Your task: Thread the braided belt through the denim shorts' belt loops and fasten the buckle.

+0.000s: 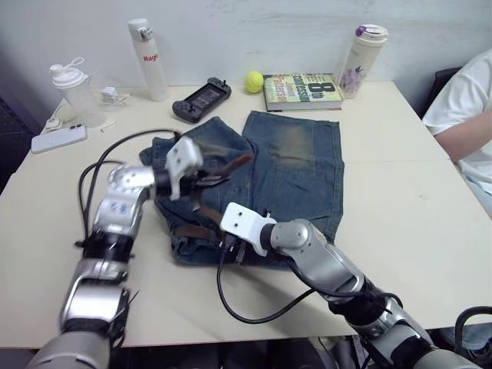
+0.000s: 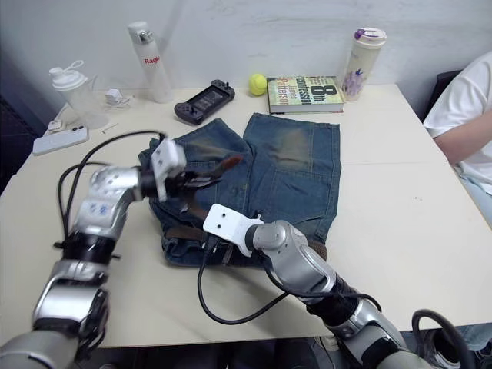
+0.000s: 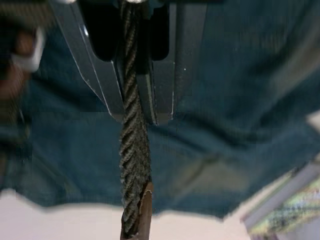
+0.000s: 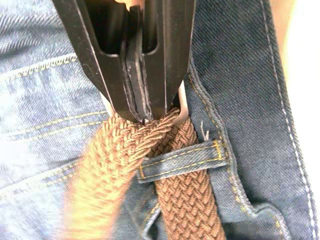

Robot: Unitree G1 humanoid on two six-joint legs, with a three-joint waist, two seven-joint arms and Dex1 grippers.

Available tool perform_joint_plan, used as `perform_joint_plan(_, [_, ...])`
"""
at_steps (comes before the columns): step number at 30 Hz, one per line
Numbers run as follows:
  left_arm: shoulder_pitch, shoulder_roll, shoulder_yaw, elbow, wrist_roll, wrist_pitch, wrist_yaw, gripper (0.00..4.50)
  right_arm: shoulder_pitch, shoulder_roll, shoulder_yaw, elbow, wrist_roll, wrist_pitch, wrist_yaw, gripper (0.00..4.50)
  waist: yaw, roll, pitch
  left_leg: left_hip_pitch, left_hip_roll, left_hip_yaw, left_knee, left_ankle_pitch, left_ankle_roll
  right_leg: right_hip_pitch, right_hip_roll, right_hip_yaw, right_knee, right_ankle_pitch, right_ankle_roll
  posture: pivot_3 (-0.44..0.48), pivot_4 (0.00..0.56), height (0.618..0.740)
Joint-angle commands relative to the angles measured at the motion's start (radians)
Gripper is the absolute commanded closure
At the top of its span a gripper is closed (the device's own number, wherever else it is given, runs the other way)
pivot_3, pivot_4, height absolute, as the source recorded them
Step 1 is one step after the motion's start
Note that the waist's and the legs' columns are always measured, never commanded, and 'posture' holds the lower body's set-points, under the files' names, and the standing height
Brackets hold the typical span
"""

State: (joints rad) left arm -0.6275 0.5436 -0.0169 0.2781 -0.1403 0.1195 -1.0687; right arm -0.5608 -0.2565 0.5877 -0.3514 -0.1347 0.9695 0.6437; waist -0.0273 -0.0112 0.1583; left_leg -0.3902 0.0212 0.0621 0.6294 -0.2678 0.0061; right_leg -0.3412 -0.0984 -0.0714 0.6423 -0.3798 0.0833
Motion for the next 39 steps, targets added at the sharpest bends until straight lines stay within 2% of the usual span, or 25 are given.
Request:
perform_joint_plan(1, [0.057, 0.036, 0.008, -0.168, -0.009, 0.029, 0.028, 4.50, 0.016, 0.016, -0.074, -0.045, 0.027, 0.042, -0.035, 4.46, 0.004, -0.003, 0.004, -0.001, 0.000, -0.001, 0.000, -0.001, 0.001, -0.001, -0.001, 0.000, 0.000, 0.000, 0.000, 0.000, 0.150, 0.740])
perform_joint_plan(5, [0.114, 0.048, 0.010, -0.263, -0.017, 0.071, 0.062, 4.50, 0.027, 0.034, -0.140, -0.127, 0.068, 0.065, -0.053, 4.46, 0.003, -0.004, 0.006, -0.008, -0.003, -0.005, 0.001, -0.001, 0.002, -0.005, -0.002, 0.000, -0.001, 0.000, 0.000, 0.000, 0.150, 0.740])
perform_joint_plan(6, [0.125, 0.054, 0.010, -0.279, -0.012, 0.072, 0.067, 4.50, 0.033, 0.042, -0.166, -0.161, 0.090, 0.081, -0.051, 3.83, 0.001, -0.004, 0.007, -0.010, -0.003, -0.005, 0.001, 0.001, -0.001, -0.007, -0.002, 0.000, 0.000, 0.000, 0.000, 0.000, 0.150, 0.740])
perform_joint_plan(8, [0.144, 0.071, 0.003, -0.297, 0.006, 0.055, 0.070, 4.50, 0.043, 0.053, -0.217, -0.226, 0.125, 0.110, -0.054, 3.13, 0.000, -0.004, 0.007, -0.014, -0.004, -0.005, 0.001, 0.002, -0.001, -0.010, -0.002, 0.000, 0.003, 0.000, 0.000, 0.000, 0.150, 0.740])
perform_joint_plan(13, [0.178, 0.103, 0.008, -0.312, 0.000, 0.054, 0.074, 4.50, 0.096, 0.009, -0.321, -0.395, 0.218, 0.160, -0.029, 0.60, -0.001, -0.003, 0.010, -0.015, -0.003, -0.003, -0.001, 0.005, -0.001, -0.013, 0.000, 0.000, 0.003, 0.000, 0.000, 0.000, 0.150, 0.740])
perform_joint_plan(17, [0.186, 0.112, 0.011, -0.314, -0.010, 0.072, 0.082, 4.50, 0.201, -0.131, -0.283, -0.489, 0.264, 0.101, 0.021, 0.60, 0.002, -0.005, 0.014, -0.016, -0.004, -0.003, -0.001, 0.004, 0.000, -0.013, -0.001, 0.000, 0.002, 0.000, 0.000, 0.000, 0.150, 0.740])
perform_joint_plan(21, [0.183, 0.109, 0.026, -0.310, -0.032, 0.094, 0.095, 4.50, 0.246, -0.260, -0.140, -0.421, 0.158, -0.062, -0.027, 0.60, 0.001, -0.005, 0.017, -0.016, -0.004, -0.002, 0.000, 0.003, 0.001, -0.013, -0.003, 0.001, 0.000, 0.000, 0.000, 0.000, 0.150, 0.740])
perform_joint_plan(27, [0.151, 0.124, 0.063, -0.300, -0.062, 0.139, 0.123, 4.50, 0.257, -0.251, -0.066, -0.282, 0.008, -0.221, -0.166, 0.60, 0.001, -0.005, 0.018, -0.016, -0.004, -0.001, 0.000, 0.006, -0.002, -0.016, -0.001, 0.001, 0.003, 0.000, 0.000, 0.000, 0.150, 0.740])
perform_joint_plan(31, [0.143, 0.133, 0.073, -0.286, -0.060, 0.143, 0.132, 4.50, 0.262, -0.231, -0.009, -0.237, -0.077, -0.283, -0.207, 0.60, 0.000, -0.005, 0.018, -0.016, -0.004, 0.000, 0.000, 0.006, -0.002, -0.016, -0.001, 0.001, 0.004, 0.000, 0.000, 0.000, 0.150, 0.740])
perform_joint_plan(34, [0.148, 0.154, 0.061, -0.272, -0.042, 0.120, 0.123, 4.50, 0.270, -0.177, -0.029, -0.225, -0.097, -0.302, -0.255, 0.60, 0.000, -0.005, 0.018, -0.016, -0.004, 0.000, 0.001, 0.006, -0.002, -0.016, -0.001, 0.002, 0.004, 0.000, 0.000, 0.000, 0.150, 0.740])
perform_joint_plan(39, [0.168, 0.177, 0.026, -0.247, -0.002, 0.076, 0.120, 4.50, 0.266, -0.164, -0.028, -0.223, -0.157, -0.351, -0.272, 0.60, 0.001, -0.005, 0.018, -0.016, -0.003, 0.000, 0.000, 0.007, -0.002, -0.016, 0.000, 0.002, 0.005, 0.000, 0.000, 0.000, 0.150, 0.740])
